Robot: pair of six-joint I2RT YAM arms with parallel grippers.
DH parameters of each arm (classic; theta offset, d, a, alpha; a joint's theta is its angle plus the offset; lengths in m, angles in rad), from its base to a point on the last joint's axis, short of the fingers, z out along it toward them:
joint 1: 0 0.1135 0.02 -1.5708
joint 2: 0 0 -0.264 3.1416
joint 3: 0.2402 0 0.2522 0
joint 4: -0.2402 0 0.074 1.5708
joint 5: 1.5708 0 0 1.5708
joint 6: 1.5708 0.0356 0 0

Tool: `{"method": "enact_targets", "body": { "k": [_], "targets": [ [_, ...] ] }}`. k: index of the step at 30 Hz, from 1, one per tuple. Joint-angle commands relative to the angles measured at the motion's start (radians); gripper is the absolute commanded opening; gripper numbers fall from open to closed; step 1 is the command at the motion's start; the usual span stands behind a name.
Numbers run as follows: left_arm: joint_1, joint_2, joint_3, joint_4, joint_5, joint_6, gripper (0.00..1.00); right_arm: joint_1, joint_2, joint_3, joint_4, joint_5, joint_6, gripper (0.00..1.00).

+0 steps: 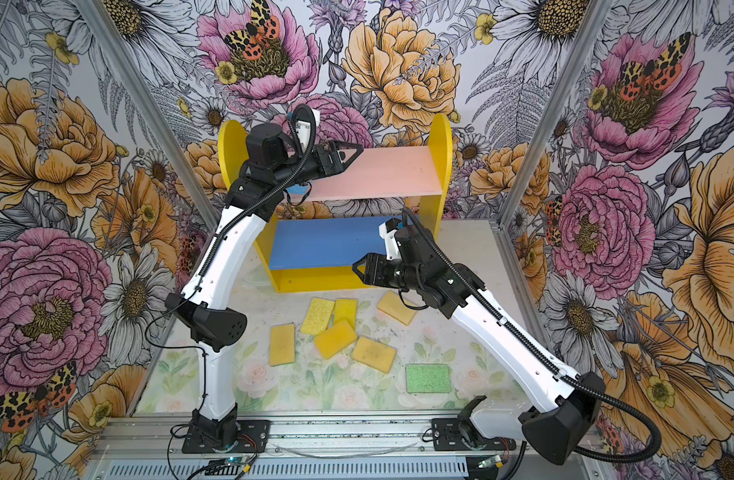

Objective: Place and organize the cleaning sponges onto the shelf

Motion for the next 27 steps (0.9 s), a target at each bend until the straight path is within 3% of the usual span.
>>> {"method": "enact_targets", "body": {
  "k": [1, 8, 27],
  "targets": [
    [0.001, 0.032, 0.079, 0.066, -0.022, -0.013, 0.99, -0.011, -0.026, -0.022, 0.044, -0.039, -0.022, 0.6],
    [0.027, 0.098, 0.121, 0.1, -0.056, -0.039, 0.99, -0.038, -0.049, -0.076, 0.067, -0.066, -0.022, 0.6],
    [0.072, 0.075, 0.048, 0.048, -0.129, 0.021, 0.99, -0.112, -0.094, -0.144, 0.116, -0.099, -0.004, 0.61]
  ]
}}
